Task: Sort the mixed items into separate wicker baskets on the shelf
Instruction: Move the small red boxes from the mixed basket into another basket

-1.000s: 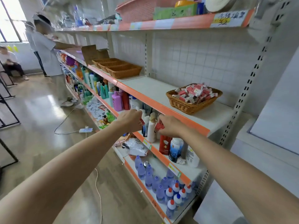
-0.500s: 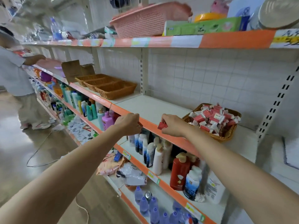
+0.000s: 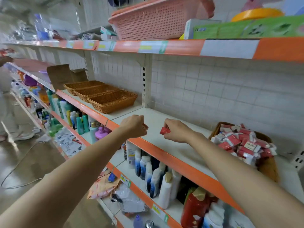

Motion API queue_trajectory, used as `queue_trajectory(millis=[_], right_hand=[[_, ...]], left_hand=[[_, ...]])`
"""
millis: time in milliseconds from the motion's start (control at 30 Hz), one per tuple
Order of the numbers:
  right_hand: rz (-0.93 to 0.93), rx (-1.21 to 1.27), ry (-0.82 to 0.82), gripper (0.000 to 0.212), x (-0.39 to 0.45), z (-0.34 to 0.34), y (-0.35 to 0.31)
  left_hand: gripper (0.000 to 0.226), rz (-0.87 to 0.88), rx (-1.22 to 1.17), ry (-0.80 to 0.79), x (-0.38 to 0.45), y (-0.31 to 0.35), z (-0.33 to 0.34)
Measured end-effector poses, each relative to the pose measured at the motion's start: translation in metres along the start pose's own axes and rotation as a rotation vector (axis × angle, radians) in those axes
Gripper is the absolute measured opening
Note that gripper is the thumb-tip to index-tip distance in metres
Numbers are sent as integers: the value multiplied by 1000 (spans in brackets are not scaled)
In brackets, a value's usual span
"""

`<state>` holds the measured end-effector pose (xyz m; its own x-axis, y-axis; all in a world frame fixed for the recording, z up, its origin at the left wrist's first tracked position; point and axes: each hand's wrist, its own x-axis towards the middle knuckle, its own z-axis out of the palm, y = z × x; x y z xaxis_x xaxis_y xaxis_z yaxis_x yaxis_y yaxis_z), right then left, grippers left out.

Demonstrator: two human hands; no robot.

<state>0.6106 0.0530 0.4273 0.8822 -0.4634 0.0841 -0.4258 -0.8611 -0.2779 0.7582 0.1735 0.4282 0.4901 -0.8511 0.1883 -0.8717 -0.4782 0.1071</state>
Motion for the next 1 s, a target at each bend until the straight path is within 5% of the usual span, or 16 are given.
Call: queue_trajectory(millis=[500,1000], right_hand=[[186,70,80,22,139,48,-80],[185,57,152,19,246,46,-99]], left_hand=[[34,166,36,-1,100,-157,-11],[35,280,53,43,181,-222,-10]])
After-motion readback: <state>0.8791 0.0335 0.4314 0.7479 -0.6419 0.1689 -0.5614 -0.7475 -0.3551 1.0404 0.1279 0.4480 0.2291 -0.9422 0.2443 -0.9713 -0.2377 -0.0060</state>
